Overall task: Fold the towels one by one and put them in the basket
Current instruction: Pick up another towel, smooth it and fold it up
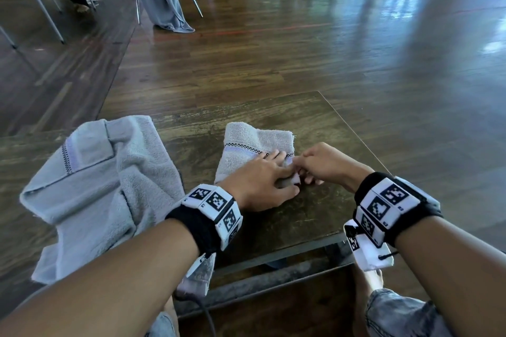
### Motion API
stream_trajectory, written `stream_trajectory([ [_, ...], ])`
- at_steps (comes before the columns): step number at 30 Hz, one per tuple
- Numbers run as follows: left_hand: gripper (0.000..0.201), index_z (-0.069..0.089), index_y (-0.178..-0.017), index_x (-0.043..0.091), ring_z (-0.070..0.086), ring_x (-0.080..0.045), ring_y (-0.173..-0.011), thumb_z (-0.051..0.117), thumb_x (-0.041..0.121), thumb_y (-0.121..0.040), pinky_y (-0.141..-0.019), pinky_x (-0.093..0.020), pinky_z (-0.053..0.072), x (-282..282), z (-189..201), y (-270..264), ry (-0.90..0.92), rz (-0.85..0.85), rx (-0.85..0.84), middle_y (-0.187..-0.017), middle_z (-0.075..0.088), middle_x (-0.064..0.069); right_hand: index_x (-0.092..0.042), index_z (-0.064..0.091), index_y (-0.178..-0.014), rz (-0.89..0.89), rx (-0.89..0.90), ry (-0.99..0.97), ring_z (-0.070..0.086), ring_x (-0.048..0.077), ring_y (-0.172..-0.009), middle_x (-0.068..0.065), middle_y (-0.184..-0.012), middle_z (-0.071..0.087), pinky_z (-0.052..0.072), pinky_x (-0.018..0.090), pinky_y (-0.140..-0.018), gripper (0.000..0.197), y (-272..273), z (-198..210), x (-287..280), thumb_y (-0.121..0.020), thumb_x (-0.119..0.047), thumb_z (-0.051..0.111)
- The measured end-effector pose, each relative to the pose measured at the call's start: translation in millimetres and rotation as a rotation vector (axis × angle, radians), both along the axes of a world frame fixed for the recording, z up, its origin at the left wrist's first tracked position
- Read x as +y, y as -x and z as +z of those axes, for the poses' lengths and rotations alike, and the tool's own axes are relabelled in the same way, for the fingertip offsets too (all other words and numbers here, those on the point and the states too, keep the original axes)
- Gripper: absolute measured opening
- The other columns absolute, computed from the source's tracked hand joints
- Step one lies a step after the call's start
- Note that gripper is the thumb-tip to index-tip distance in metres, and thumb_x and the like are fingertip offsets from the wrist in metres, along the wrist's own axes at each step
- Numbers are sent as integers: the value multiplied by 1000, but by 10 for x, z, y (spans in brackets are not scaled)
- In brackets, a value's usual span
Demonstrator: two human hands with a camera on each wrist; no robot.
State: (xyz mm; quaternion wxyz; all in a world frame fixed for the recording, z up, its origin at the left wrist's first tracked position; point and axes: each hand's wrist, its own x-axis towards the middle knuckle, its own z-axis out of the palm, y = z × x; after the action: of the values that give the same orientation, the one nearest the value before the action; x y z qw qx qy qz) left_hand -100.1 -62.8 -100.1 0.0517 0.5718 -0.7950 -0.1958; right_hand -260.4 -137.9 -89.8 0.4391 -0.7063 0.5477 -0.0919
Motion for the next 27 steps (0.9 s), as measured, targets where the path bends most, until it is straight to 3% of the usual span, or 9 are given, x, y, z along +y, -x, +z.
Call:
stream_trajectory([
  [3,40,61,-135,19,32,-22,-146,49,22,-97,-118,-28,21,-25,85,-77,16,79,254,-155,41,-7,0,71,-78,10,18,41,54,18,-61,10,-75,67,42,26,-51,33,-11,-64,-24,-100,-21,60],
  [5,36,69,-125,16,46,-24,-135,52,13,-94,-114,-34,32,-55,97,-148,123,119,281,-142,55,-6,-9,69,-65,19,45,72,54,14,-55,5,-71,69,43,23,-50,34,-30,-81,-32,-97,-19,64],
  [10,67,25,-154,38,-7,-17,-154,48,54,-93,-124,-43,-7,-108,-50,-294,104,239,-94,-167,4,-6,-18,65,-71,8,268,190,64,20,-71,2,-79,68,51,31,-65,21,-106,-13,24,-88,-30,68],
  [13,75,14,-156,40,-11,-15,-153,41,63,-90,-123,-46,-7,-119,-98,-290,80,265,-121,-167,-2,-6,-23,54,-89,-45,327,575,57,20,-87,-4,-95,60,42,35,-68,8,-181,50,131,-81,-24,54],
  [16,83,16,-156,36,-1,-17,-154,42,67,-84,-123,-49,1,-131,-106,-234,104,270,-130,-167,4,-7,-21,54,-111,39,77,817,51,17,-104,-3,-114,58,45,37,-83,20,-287,56,146,-91,-20,50],
  [19,97,9,-158,29,0,-16,-154,52,65,-79,-123,-48,5,-130,-102,-225,84,310,-115,-167,3,-1,-16,48,-136,219,11,619,47,19,-125,2,-136,52,39,41,-107,36,-435,-70,203,-103,-27,42],
  [21,97,1,-159,23,-8,-14,-153,52,56,-82,-121,-50,0,-128,-108,-259,43,363,-114,-167,-5,3,-16,31,-154,289,90,399,20,19,-152,-3,-160,31,16,42,-124,52,-477,-204,219,-107,-39,31],
  [23,95,-6,-159,22,-15,-14,-152,48,53,-86,-119,-55,-4,-119,-118,-294,-19,386,-109,-166,-15,6,-20,1,-163,332,223,256,-17,6,-153,-12,-169,-6,-8,41,-126,71,-465,-294,205,-105,-56,19],
  [27,99,-15,-157,25,-24,-12,-150,46,59,-87,-118,-58,-8,-139,-145,-357,-121,373,-68,-162,-27,9,-25,-12,-161,366,284,281,-30,-2,-146,-16,-165,-24,-17,43,-123,81,-413,-359,161,-97,-70,10],
])
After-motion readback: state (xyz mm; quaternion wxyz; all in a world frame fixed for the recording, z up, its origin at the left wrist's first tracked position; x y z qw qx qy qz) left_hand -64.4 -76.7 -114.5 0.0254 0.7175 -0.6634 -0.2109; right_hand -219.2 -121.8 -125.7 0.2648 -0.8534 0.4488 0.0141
